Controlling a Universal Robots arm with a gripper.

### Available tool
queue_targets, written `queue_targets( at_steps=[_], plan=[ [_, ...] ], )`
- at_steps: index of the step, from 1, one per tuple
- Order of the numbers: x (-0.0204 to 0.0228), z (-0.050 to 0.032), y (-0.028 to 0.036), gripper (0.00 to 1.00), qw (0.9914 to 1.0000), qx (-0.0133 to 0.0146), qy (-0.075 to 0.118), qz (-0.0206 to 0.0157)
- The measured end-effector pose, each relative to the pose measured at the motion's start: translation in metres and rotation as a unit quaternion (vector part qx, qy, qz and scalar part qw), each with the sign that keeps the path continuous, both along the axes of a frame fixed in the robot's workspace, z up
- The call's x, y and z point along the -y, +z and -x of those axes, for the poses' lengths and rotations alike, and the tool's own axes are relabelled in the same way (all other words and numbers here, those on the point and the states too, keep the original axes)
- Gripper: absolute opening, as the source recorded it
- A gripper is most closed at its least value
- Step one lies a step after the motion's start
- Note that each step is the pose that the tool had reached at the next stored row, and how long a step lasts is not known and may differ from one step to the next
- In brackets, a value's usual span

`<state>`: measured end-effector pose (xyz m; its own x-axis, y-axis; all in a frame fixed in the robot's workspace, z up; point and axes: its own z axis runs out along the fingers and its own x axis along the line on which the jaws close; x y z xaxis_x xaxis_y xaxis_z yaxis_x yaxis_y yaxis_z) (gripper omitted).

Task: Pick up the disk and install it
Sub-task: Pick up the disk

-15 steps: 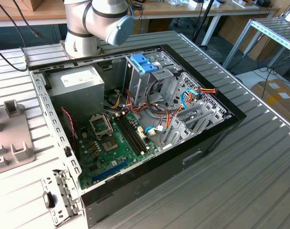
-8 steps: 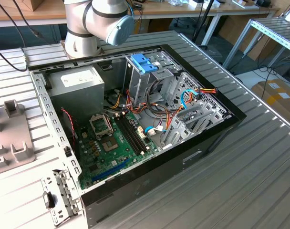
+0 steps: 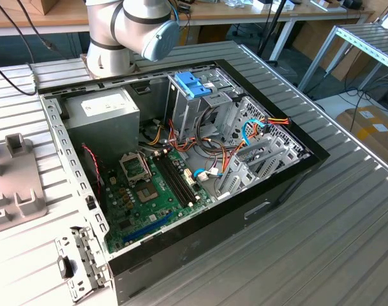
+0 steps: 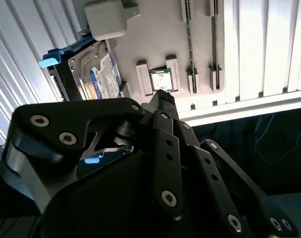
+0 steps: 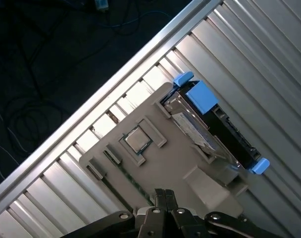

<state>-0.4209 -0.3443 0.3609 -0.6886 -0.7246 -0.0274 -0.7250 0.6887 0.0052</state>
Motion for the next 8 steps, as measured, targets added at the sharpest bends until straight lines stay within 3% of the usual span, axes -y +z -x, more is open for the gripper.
queue_targets(
  at_steps=[8],
  plan=[
    [0.0,0.0,0.0,0.11,0.99953,0.0,0.031,0.0]
  ],
)
